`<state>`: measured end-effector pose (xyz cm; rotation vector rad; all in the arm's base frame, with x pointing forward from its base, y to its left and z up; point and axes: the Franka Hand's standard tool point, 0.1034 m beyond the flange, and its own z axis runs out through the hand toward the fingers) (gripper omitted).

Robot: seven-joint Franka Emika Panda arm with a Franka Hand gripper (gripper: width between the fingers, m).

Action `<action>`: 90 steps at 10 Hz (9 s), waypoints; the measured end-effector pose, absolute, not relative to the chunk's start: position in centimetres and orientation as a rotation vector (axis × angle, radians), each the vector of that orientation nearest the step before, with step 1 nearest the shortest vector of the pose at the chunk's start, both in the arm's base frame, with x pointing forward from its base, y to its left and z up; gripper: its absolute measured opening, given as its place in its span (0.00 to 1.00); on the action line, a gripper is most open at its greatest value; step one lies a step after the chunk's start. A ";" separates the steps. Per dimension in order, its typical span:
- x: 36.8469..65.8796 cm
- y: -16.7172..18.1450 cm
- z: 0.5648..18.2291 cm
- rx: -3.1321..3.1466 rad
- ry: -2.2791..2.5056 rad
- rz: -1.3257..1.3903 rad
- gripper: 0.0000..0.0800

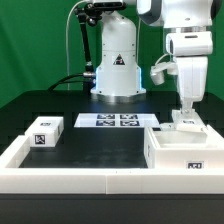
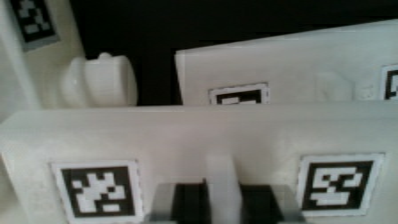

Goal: Assemble cabinet

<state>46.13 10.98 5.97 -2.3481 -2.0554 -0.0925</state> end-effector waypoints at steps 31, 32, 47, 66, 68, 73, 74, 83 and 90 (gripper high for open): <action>57.5 10.3 6.0 -2.310 -2.105 -0.178 0.98; 57.5 10.3 6.0 -2.310 -2.105 -0.178 1.00; 51.8 8.8 9.3 -2.349 -2.148 -0.224 1.00; 42.9 9.5 3.0 -2.243 -2.120 -0.066 1.00; 42.5 9.7 2.6 -2.243 -2.107 -0.056 1.00; 41.9 9.6 1.7 -2.242 -2.086 -0.035 0.85; 41.8 9.8 1.5 -2.241 -2.081 -0.031 0.67; 41.8 9.8 1.3 -2.242 -2.078 -0.037 0.09; 41.3 8.6 5.6 -2.310 -2.082 -0.005 0.09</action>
Offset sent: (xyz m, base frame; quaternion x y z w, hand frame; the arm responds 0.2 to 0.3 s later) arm 0.0267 0.0019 -0.0051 0.0182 -0.0085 -0.0627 0.9978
